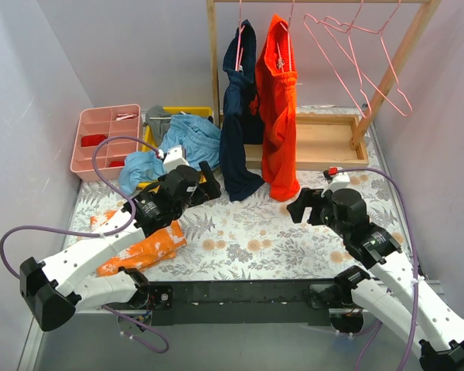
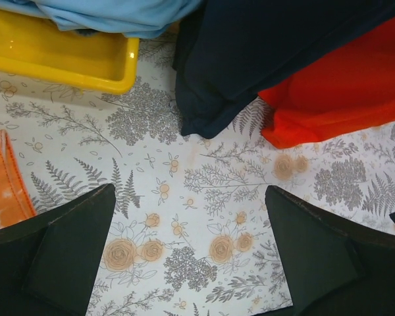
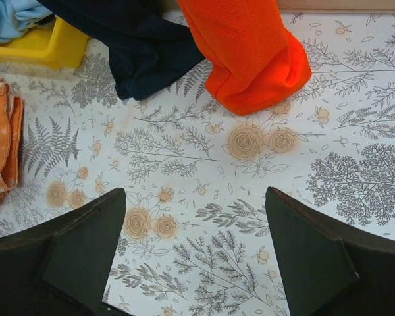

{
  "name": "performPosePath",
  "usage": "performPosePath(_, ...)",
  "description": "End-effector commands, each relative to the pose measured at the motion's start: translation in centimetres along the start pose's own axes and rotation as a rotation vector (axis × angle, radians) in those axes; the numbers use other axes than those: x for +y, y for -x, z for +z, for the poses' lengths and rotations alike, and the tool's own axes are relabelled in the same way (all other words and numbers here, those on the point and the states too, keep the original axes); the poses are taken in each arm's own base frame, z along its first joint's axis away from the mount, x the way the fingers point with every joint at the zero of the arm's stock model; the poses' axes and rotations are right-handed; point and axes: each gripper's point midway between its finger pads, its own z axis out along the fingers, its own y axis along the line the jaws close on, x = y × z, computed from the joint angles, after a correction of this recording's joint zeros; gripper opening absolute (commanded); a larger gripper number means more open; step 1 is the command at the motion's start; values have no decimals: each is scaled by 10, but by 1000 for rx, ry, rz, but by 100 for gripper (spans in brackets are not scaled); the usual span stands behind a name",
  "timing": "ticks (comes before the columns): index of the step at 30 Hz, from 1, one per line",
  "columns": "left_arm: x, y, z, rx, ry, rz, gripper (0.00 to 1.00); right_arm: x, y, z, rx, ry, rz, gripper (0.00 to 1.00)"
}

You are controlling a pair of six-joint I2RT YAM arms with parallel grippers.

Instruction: Place the shorts on the hanger

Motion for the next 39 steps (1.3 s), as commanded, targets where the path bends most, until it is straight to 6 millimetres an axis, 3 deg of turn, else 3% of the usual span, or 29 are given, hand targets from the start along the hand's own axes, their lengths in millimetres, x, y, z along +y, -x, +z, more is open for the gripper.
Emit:
performPosePath(1,-1,32,-10,-83,59,-51,98,2,5,-1,-38,26,-16,94)
performPosePath(5,3,50,-7,-123,120,-64,98,4,1,-2,-28,45,-21,94)
performPosePath(8,9,80,9,-157,122,-134,98,7,3,-3,-27,58,-21,94)
performPosePath(9,17,104,18,-203,119,-184,98,9,5,-4,-30,65,-26,94)
performPosePath(11,19,124,31,-222,101,-211,98,10,5,-4,-27,66,-29,94)
performPosePath(12,28,149,44,-258,115,-238,95,10,6,-4,-29,69,-32,94)
performPosePath(15,38,185,73,-290,165,-245,90,13,4,-3,-16,83,-33,94)
performPosePath(18,46,205,100,-301,200,-222,85,15,4,-4,-5,90,-35,94)
performPosePath(19,48,209,122,-293,218,-211,82,15,5,-5,-3,91,-39,94)
performPosePath(24,81,204,186,-269,385,-166,68,16,7,-6,-4,93,-47,94)
performPosePath(25,90,200,206,-259,417,-134,68,17,7,-6,-3,94,-47,94)
performPosePath(28,98,214,232,-300,445,-110,67,17,2,-4,15,98,-44,94)
performPosePath(29,110,201,251,-271,481,-94,66,18,0,-4,22,106,-41,94)
performPosePath(32,122,196,274,-261,529,-56,65,18,-2,-4,44,105,-41,94)
performPosePath(34,126,192,280,-249,536,-55,58,16,-3,-6,47,97,-44,94)
performPosePath(37,128,186,279,-241,538,-63,34,13,-5,-7,41,83,-48,94)
performPosePath(39,129,194,264,-273,551,-84,7,12,-6,-8,40,82,-48,94)
